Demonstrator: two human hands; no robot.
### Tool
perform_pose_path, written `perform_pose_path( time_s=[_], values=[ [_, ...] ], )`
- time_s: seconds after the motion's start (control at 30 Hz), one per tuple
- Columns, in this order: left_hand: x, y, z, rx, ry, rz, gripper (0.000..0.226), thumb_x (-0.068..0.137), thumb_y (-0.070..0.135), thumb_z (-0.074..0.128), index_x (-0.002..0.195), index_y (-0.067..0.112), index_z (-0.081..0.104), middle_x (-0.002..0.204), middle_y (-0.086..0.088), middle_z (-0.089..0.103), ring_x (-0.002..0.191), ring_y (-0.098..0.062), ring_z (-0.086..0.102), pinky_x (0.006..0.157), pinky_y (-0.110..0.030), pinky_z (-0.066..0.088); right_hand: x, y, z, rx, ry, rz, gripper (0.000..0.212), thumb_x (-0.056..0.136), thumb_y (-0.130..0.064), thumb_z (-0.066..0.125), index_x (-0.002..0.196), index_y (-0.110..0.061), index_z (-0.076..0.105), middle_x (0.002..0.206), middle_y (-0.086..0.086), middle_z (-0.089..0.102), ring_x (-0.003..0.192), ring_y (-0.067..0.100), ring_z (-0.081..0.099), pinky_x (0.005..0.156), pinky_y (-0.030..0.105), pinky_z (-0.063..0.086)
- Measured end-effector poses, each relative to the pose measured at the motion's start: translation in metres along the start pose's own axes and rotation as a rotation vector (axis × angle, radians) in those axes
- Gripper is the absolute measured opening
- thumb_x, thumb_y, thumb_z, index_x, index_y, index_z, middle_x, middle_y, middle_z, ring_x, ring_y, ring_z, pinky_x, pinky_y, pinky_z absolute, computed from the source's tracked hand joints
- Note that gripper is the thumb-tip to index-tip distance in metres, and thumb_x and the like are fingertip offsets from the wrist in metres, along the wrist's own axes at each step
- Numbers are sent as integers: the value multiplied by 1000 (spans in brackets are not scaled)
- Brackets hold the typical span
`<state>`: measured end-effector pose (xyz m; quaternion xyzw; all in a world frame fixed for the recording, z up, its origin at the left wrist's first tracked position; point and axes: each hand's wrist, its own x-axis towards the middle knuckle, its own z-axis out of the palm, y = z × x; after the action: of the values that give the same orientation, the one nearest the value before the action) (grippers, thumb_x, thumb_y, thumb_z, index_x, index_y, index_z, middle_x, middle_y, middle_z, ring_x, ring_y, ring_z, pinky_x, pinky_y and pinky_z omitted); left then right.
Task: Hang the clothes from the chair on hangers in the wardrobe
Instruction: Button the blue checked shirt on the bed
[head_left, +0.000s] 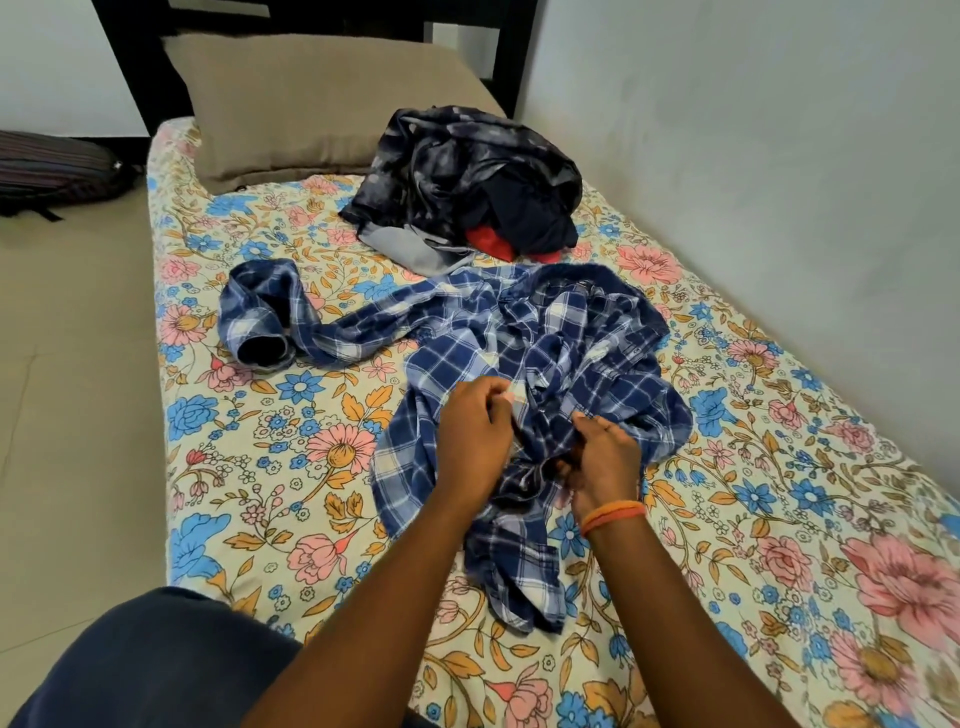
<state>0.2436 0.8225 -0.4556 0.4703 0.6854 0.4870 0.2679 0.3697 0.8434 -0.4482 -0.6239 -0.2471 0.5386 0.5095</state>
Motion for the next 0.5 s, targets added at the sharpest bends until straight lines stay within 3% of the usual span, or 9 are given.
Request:
perform_pose_path(
  time_s=[0.1,0.17,0.23,0.33,0.43,0.5],
  values=[
    [17,-2,4,78,1,40,18,98,19,59,109,15,72,111,-4,62,85,-1,51,82,-8,36,6,-5,1,21,-5,-14,9,92,-4,63,98,-11,61,80,6,63,68,21,59,56,33,49],
    [25,-1,10,131,-49,52,18,96,24,62,109,17,73,111,-3,60,80,8,44,72,1,32,11,-9,2,22,2,-25,8,93,-6,63,88,-12,61,72,1,59,58,14,54,50,29,45],
    [31,-1,17,139,-79,26,20,94,30,66,108,19,74,112,-3,58,81,13,38,71,-1,33,16,-9,2,31,15,-26,15,94,-8,64,81,-13,59,67,-1,55,52,10,50,44,25,42],
    [33,3,24,140,-72,47,18,90,30,71,105,21,74,112,-1,55,81,7,43,76,-15,41,22,-7,2,43,14,-37,14,93,-9,65,80,-12,61,72,3,59,57,15,53,47,28,43],
    [29,6,26,253,-79,137,21,89,23,72,109,16,70,112,5,40,77,-1,45,63,-7,31,25,1,2,29,27,-85,8,90,-5,68,83,-5,66,81,13,67,71,25,62,64,37,56],
    [28,4,26,288,-106,180,23,90,20,70,112,15,70,109,5,36,78,0,42,61,-6,32,25,7,3,22,53,-125,12,86,-5,72,90,4,66,85,19,66,75,28,61,73,46,56]
  ],
)
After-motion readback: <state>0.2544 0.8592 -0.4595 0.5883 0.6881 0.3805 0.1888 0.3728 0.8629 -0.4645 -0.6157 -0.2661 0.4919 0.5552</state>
